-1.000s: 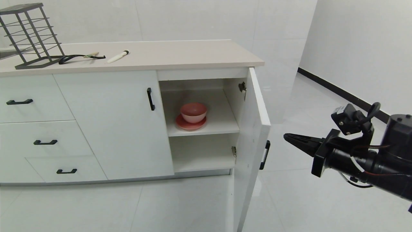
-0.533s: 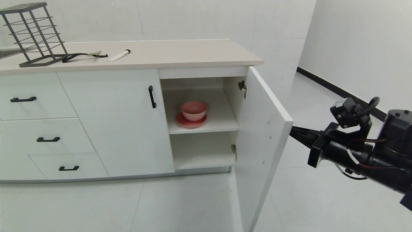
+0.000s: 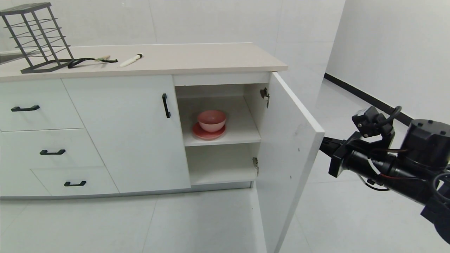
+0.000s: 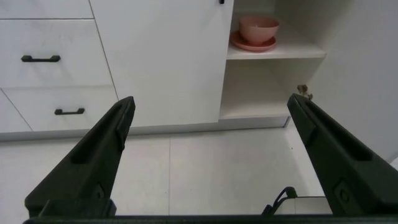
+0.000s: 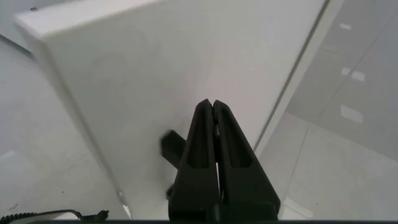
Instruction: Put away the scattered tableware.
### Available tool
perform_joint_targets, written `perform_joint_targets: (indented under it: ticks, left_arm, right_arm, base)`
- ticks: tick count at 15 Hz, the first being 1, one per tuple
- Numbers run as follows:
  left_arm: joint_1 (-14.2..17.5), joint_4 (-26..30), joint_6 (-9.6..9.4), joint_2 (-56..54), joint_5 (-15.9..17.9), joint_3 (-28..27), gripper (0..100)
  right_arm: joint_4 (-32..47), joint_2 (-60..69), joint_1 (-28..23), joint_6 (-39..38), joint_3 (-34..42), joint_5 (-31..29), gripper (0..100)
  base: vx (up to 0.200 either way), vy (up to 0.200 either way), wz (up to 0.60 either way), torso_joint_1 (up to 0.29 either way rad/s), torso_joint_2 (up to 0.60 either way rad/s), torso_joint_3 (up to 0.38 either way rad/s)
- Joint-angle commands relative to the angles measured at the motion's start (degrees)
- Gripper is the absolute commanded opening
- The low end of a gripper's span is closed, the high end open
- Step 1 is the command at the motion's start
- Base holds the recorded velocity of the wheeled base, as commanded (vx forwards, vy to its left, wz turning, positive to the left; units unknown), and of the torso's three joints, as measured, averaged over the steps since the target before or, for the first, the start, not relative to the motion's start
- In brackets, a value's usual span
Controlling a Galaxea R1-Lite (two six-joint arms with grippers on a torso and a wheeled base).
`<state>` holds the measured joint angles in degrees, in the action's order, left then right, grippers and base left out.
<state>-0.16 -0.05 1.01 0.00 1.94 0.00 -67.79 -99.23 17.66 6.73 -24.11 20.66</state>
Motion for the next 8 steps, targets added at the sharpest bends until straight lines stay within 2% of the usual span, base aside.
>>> perform_joint_targets:
  ticks: [1,5,8]
  left_arm:
    - [0.1,0.0,0.04,0.0,0.0,0.0,100]
    - [0.1,0.0,0.13,0.0,0.0,0.0,100]
    - [0.1,0.0,0.13,0.0,0.0,0.0,100]
  right_arm:
    - [-0.1,-0.1,0.3,0.0,-0.3,-0.1,0]
    - [-1.0,-0.3,1.4,0.0,-1.0,-0.1,0]
    - [-1.0,-1.8,4.4,-0.1,-3.4,-0.1,0]
  base:
    - [0.000,0.000,0.00,0.000,0.00,0.000]
    - [0.000,0.000,0.00,0.000,0.00,0.000]
    - [0.000,0.000,0.00,0.000,0.00,0.000]
